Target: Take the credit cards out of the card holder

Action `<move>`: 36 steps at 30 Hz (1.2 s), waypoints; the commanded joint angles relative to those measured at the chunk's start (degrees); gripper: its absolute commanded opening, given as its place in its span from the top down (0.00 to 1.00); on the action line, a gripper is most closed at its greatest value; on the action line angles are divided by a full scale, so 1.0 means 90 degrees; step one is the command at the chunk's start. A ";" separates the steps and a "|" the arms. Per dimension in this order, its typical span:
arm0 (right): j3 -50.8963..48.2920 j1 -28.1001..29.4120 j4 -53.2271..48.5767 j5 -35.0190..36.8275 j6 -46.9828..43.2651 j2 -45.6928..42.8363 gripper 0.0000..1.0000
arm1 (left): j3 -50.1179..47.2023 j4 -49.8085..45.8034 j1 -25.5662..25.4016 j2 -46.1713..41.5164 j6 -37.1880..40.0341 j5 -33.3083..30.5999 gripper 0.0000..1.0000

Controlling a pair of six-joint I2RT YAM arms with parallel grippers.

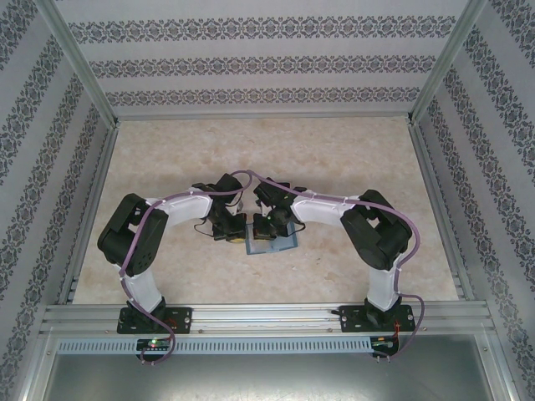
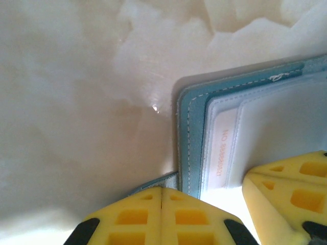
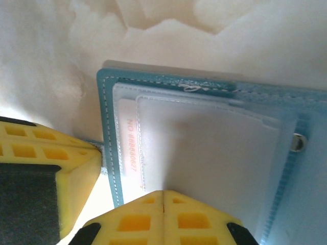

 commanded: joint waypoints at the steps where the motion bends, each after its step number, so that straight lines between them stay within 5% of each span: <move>1: 0.0041 0.0065 -0.0571 0.0458 -0.0123 -0.0160 0.96 | 0.0194 -0.0093 0.0024 -0.0005 0.0012 0.0112 1.00; 20: -0.0020 0.0059 -0.0582 0.0569 -0.0084 -0.0438 0.93 | 0.0322 0.0654 -0.0147 0.0210 -0.0412 0.1116 1.00; 36: -0.0135 0.0022 -0.0938 0.1033 -0.0240 -0.0425 0.95 | 0.0318 0.0465 -0.0156 0.0367 -0.0391 0.0842 1.00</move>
